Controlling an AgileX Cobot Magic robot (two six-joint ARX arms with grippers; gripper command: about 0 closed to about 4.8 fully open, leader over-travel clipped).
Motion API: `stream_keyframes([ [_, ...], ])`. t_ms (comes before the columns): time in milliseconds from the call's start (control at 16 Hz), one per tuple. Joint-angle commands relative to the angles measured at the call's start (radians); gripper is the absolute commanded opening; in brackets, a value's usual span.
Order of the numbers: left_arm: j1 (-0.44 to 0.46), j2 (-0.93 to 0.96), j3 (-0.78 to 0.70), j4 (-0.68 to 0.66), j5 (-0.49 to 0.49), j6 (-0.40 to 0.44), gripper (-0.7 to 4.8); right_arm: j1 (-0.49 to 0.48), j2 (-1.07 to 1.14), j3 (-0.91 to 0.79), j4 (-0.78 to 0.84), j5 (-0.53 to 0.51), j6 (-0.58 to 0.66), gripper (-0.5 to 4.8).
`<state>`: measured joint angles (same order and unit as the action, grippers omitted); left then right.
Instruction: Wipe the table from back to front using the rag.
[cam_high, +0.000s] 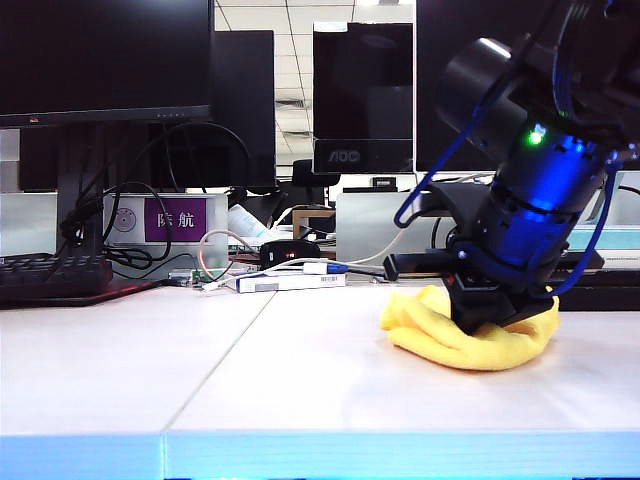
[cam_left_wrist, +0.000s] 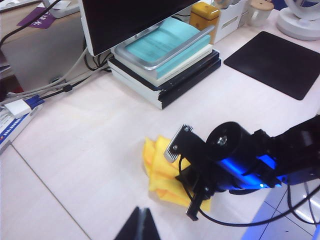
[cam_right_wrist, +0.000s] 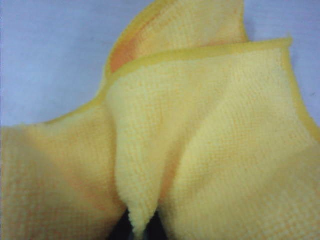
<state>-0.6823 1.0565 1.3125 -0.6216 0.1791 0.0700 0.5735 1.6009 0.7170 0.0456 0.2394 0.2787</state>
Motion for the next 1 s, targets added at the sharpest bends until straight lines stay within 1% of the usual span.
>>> stream_keyframes([
  [62, -0.002, -0.001, 0.007, 0.006, 0.001, -0.003, -0.06, -0.011, 0.075, 0.01, 0.081, -0.017, -0.082, -0.05],
  [125, -0.001, -0.001, 0.007, -0.013, 0.001, -0.003, -0.06, -0.023, 0.132, 0.051, 0.087, -0.03, -0.082, -0.05],
  [562, -0.001, -0.001, 0.007, -0.021, 0.001, -0.004, -0.06, -0.1, 0.22, 0.187, 0.119, -0.033, -0.124, -0.05],
  [750, -0.002, -0.001, 0.007, -0.022, 0.001, -0.026, -0.06, -0.117, 0.279, 0.229, 0.168, -0.032, -0.142, -0.05],
  [875, -0.002, -0.001, 0.007, -0.022, 0.001, -0.026, -0.06, -0.123, 0.334, 0.29, 0.169, -0.036, -0.183, -0.05],
  [1000, -0.002, -0.001, 0.007, -0.024, 0.001, -0.031, -0.06, -0.129, 0.378, 0.35, 0.169, -0.036, -0.187, -0.05],
])
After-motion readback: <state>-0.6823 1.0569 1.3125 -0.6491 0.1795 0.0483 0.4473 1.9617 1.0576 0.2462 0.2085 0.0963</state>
